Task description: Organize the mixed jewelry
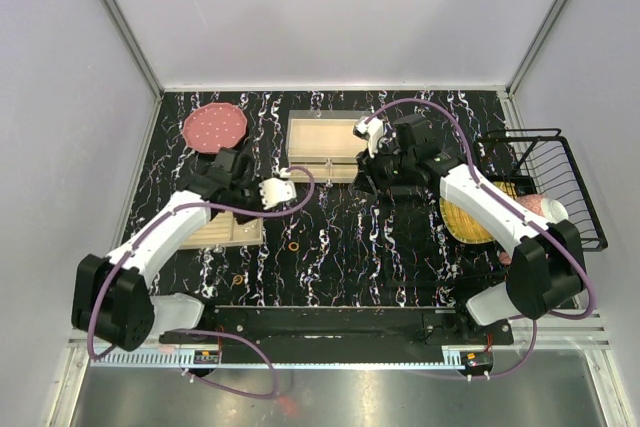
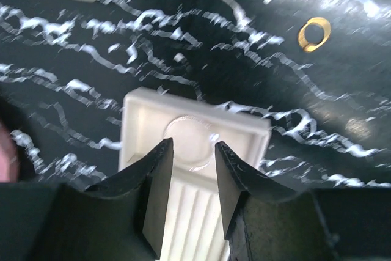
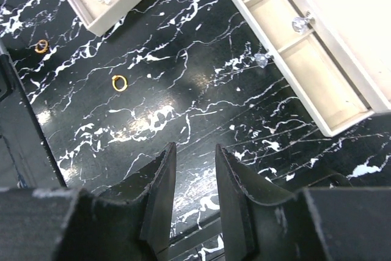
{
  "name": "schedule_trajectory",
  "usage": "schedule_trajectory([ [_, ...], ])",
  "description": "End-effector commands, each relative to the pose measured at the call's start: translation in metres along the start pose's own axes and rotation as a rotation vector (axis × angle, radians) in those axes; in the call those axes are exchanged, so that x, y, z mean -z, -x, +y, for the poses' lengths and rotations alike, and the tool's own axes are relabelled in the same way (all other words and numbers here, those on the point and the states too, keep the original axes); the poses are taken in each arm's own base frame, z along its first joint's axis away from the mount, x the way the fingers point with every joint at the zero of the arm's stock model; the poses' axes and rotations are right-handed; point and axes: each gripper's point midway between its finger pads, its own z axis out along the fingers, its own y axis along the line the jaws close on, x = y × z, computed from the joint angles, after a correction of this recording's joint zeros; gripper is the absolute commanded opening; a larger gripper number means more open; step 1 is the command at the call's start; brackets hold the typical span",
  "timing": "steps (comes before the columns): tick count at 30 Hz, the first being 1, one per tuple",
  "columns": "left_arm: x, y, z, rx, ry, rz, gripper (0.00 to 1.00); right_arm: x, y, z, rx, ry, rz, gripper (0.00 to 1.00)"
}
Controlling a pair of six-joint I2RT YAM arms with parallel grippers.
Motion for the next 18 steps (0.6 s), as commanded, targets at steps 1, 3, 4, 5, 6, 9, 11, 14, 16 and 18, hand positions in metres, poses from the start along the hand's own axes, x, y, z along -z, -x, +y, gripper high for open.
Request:
schedule_trajectory([
  [1, -0.010, 0.047, -0.017, 0.193, -0.128, -0.117, 0.40, 0.005, 0.006, -0.026, 0.009, -0.089, -0.015, 0.38],
  [3, -0.015, 0.057, -0.022, 0.230, -0.166, -0.145, 0.40, 0.012, 0.006, -0.044, -0.034, -0.149, -0.022, 0.38],
  [4, -0.021, 0.057, -0.025, 0.287, -0.181, -0.135, 0.40, 0.015, 0.006, -0.052, -0.050, -0.175, -0.024, 0.38],
  [5, -0.025, 0.058, -0.026, 0.305, -0.192, -0.137, 0.40, 0.017, 0.005, -0.059, -0.069, -0.197, -0.024, 0.38],
  [6, -0.030, 0.057, -0.028, 0.329, -0.209, -0.126, 0.40, 0.022, 0.002, -0.073, -0.092, -0.242, -0.021, 0.38],
  [9, -0.041, 0.058, -0.035, 0.405, -0.245, -0.091, 0.40, 0.028, -0.003, -0.092, -0.141, -0.286, -0.018, 0.38],
  [11, -0.044, 0.060, -0.041, 0.440, -0.272, -0.079, 0.41, 0.028, -0.007, -0.097, -0.154, -0.296, -0.012, 0.38],
  [14, -0.051, 0.059, -0.051, 0.458, -0.313, -0.029, 0.41, 0.028, -0.011, -0.103, -0.164, -0.311, -0.003, 0.38],
  [16, -0.056, 0.058, -0.058, 0.478, -0.325, 0.005, 0.41, 0.028, -0.013, -0.105, -0.163, -0.317, 0.003, 0.38],
  [18, -0.058, 0.059, -0.062, 0.494, -0.338, 0.020, 0.42, 0.027, -0.016, -0.108, -0.169, -0.327, 0.011, 0.38],
])
